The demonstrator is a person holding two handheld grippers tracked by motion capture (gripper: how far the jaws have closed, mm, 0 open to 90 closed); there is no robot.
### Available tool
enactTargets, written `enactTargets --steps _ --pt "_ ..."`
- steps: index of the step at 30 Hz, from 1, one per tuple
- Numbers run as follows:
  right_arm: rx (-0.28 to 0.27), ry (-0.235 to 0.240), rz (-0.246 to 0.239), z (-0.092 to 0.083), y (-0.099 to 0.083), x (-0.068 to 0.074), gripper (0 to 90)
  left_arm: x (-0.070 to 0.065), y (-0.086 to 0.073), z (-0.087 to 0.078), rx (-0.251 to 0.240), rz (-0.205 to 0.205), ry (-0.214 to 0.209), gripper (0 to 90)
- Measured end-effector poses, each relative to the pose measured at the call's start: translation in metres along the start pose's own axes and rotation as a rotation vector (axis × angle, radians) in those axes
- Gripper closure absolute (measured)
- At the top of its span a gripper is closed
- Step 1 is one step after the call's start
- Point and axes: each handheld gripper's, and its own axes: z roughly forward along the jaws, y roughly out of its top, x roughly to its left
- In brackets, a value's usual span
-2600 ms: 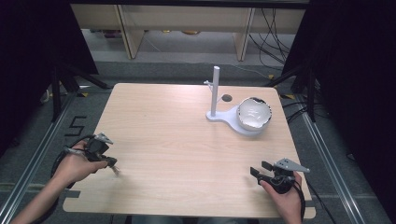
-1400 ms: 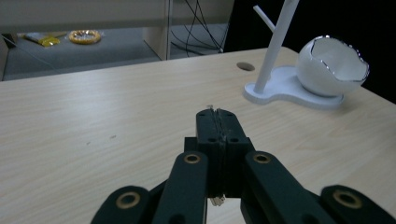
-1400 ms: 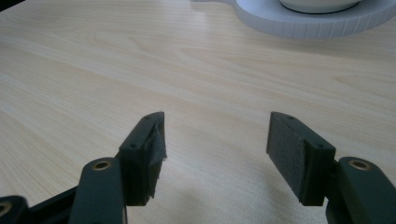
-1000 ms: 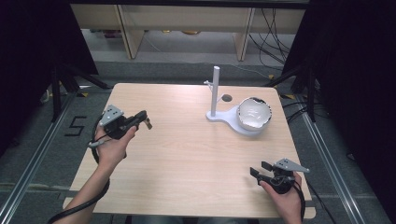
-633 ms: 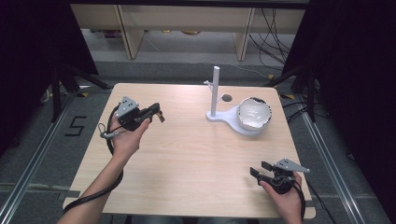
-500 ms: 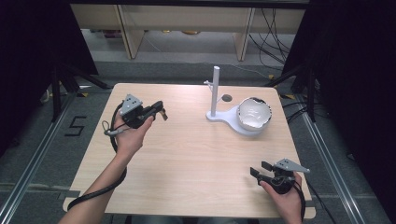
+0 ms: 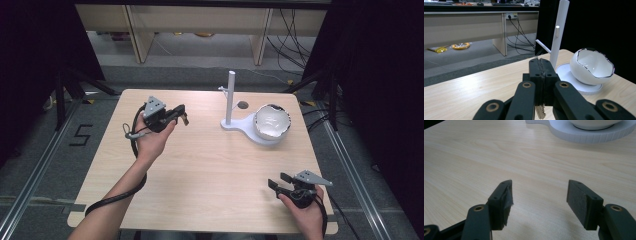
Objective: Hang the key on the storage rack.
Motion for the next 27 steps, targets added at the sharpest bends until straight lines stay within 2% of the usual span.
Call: enactTargets --steps 1,3,4,5,8,20,21,25,26,27 --pt "0.006 0.015 0.053 0.0 -0.001 0.004 38.5 -0.001 0.0 0.002 0.002 -0.001 0.0 88.8" --pt "0.009 0.017 0.059 0.0 -0.001 0.004 38.5 -0.003 0.002 0.009 0.004 -0.002 -0.002 88.8" --pt "0.008 0.013 0.049 0.0 -0.001 0.003 38.5 -0.004 0.002 0.011 0.005 -0.004 -0.003 88.8" --pt "0.011 0.01 0.018 0.0 0.0 0.0 38.5 -0.005 0.003 0.015 0.006 -0.004 -0.003 88.8" --pt "-0.006 0.016 0.014 0.001 -0.001 -0.001 38.5 -0.007 0.006 0.024 0.008 -0.015 -0.01 88.8" --pt "-0.007 0.019 0.014 0.001 -0.001 -0.001 38.5 -0.019 0.024 0.062 0.012 0.009 -0.013 88.7" --pt "0.013 0.006 0.016 0.0 0.0 -0.001 38.5 -0.019 0.025 0.064 0.012 0.012 -0.011 88.7" --pt "0.013 0.006 0.017 -0.001 0.0 -0.001 38.5 -0.023 0.03 0.075 0.012 0.014 -0.012 88.7" --pt "0.021 0.006 0.053 -0.001 0.0 0.002 38.5 -0.024 0.03 0.078 0.012 0.02 -0.011 88.7" --pt "0.017 0.013 0.048 -0.001 0.0 0.002 38.5 -0.024 0.031 0.08 0.016 0.019 -0.012 88.8"
